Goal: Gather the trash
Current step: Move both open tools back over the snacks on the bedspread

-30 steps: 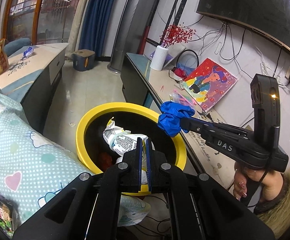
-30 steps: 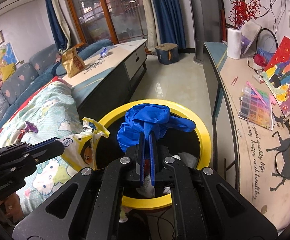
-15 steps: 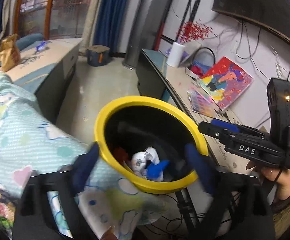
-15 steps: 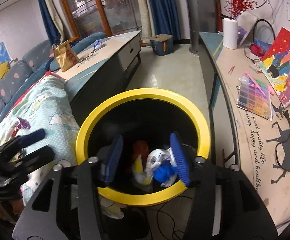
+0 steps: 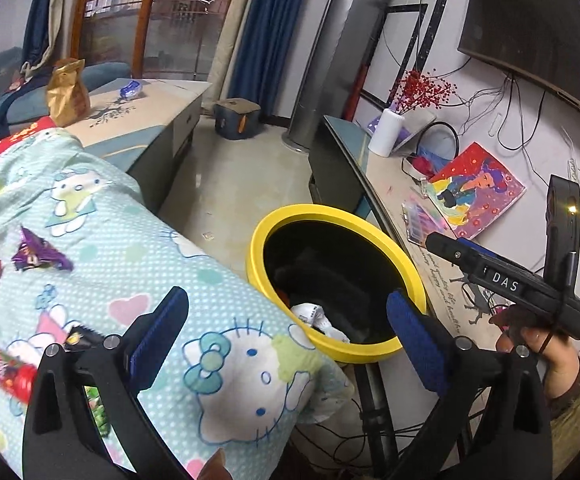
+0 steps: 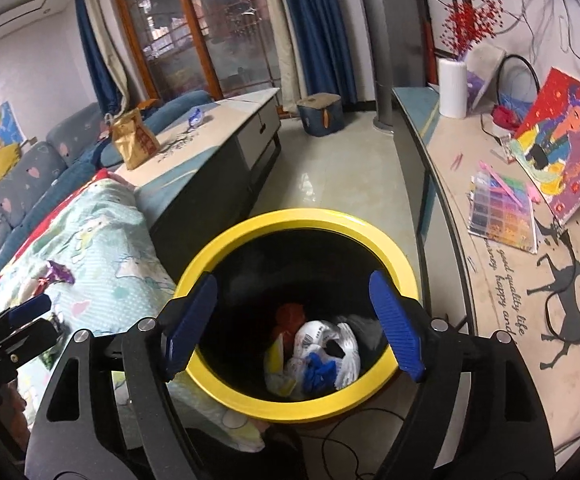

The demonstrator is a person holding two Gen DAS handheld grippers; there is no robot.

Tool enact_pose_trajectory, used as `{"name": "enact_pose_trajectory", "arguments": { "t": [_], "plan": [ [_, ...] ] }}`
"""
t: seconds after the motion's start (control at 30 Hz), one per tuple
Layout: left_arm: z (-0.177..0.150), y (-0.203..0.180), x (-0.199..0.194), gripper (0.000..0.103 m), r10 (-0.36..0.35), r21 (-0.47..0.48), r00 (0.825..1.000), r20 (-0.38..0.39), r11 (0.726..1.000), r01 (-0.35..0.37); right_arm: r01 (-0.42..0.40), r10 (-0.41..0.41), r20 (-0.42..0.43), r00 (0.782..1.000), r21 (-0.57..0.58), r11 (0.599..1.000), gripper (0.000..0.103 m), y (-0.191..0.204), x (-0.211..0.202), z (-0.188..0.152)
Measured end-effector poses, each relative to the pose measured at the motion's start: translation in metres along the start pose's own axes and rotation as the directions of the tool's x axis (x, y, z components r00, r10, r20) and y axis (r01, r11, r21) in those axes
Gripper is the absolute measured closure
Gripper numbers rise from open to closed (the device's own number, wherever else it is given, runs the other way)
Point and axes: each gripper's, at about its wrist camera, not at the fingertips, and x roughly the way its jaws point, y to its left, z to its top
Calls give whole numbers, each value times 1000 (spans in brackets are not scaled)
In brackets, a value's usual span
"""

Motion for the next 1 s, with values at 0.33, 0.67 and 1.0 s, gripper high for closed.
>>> {"name": "enact_pose_trajectory", "arguments": {
  "t": [0.33,0.67,1.0],
  "plan": [
    [-3,14,-28,6,25,-23,999,37,999,-25,-32,34,37,999,-74,997,28,27,-15,2],
    [-1,29,-49,6,69,-43,995,73,997,-66,-83,89,48,995,-121,989,27,52,-25,-1],
    [-5,48,-70,6,136,-76,984,117,989,-127,-153,160,31,987,-159,975,26,80,-29,-10]
  ]
}}
